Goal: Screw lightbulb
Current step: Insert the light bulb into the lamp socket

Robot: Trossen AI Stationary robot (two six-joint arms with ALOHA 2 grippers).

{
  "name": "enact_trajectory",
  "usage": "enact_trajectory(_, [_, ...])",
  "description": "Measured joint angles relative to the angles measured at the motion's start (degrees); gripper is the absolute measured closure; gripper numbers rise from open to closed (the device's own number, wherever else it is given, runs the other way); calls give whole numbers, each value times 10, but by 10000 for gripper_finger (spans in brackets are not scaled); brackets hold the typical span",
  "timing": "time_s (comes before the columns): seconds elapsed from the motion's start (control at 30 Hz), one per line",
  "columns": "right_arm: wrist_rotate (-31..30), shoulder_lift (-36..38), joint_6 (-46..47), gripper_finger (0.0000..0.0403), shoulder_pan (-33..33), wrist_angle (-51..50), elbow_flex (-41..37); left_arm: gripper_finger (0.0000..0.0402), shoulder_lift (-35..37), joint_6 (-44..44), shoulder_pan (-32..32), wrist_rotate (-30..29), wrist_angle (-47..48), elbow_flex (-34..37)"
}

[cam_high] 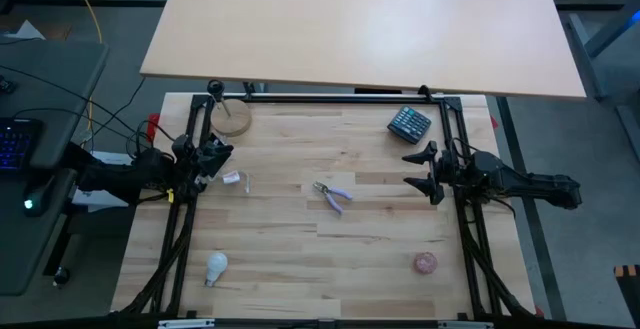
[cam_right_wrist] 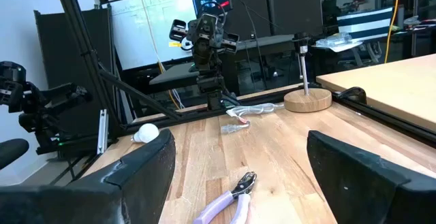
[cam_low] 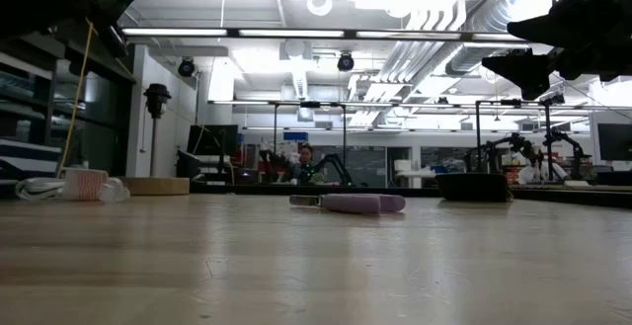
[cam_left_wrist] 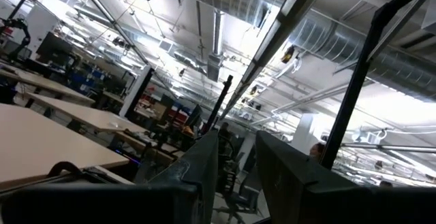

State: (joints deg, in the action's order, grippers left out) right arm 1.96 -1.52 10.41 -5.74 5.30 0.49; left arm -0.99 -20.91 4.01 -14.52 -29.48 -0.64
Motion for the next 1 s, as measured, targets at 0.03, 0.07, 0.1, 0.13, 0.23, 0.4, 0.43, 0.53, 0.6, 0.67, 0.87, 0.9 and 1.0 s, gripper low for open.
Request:
enact_trajectory(0.03, [0,0,0,84,0,0,0,309,0,0,0,0,1,0])
enact_trajectory(0.07, [0,0,0,84,0,0,0,309,0,0,0,0,2,0])
enact_trajectory(0.1, [0,0,0,84,0,0,0,309,0,0,0,0,2,0])
enact_trajectory(0.13, [0,0,0,84,0,0,0,309,0,0,0,0,1,0])
enact_trajectory(0.23, [0,0,0,84,0,0,0,309,0,0,0,1,1,0])
enact_trajectory(0.4, [0,0,0,84,0,0,0,309,0,0,0,5,1,0])
enact_trajectory(0.43, [0,0,0,84,0,0,0,309,0,0,0,5,1,0])
enact_trajectory(0.53, [0,0,0,84,0,0,0,309,0,0,0,5,1,0])
enact_trajectory(0.6, [0,0,0,84,0,0,0,309,0,0,0,5,1,0])
enact_trajectory(0.67, [0,0,0,84,0,0,0,309,0,0,0,8,1,0])
enact_trajectory(0.87, [0,0,0,84,0,0,0,309,0,-6,0,9,1,0])
enact_trajectory(0.9, [0,0,0,84,0,0,0,309,0,-19,0,9,-1,0])
enact_trajectory(1.0, [0,0,0,84,0,0,0,309,-17,-68,-3,6,-15,-16])
